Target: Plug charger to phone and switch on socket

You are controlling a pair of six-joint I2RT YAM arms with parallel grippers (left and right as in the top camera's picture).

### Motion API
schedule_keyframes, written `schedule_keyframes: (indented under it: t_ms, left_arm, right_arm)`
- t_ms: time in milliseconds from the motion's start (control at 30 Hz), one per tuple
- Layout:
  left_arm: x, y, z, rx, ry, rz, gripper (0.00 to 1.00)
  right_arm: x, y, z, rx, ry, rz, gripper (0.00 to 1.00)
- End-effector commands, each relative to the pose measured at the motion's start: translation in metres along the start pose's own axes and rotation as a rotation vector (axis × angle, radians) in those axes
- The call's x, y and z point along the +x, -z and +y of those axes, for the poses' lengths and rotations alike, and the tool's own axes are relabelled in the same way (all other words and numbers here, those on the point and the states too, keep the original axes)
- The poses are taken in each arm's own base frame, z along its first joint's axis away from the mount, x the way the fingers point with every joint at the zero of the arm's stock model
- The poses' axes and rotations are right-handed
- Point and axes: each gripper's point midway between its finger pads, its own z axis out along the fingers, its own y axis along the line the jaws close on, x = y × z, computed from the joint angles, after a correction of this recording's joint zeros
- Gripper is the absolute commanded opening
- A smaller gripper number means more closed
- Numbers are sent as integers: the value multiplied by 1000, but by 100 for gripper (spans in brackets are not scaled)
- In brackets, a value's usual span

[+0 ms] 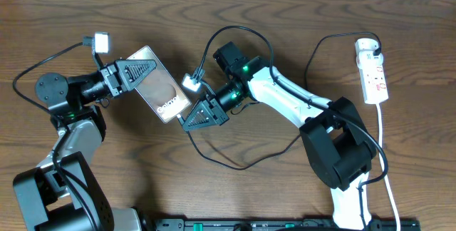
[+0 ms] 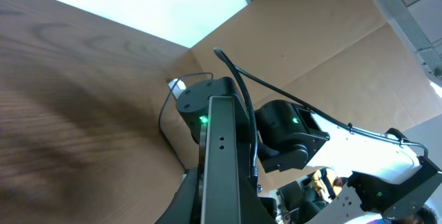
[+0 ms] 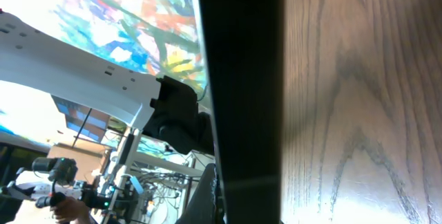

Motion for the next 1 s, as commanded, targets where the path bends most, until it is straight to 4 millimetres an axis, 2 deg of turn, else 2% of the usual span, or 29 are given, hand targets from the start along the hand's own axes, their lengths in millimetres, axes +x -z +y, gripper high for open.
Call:
schedule_keyframes:
  t_ms: [0, 967]
  left_arm:
    - [-5, 1, -7, 1, -51, 0, 7]
    - [-5, 1, -7, 1, -47, 0, 7]
  right_arm:
    - [-6, 7, 6, -28, 0, -26, 1]
    - [-12, 16, -4, 15, -1, -44, 1]
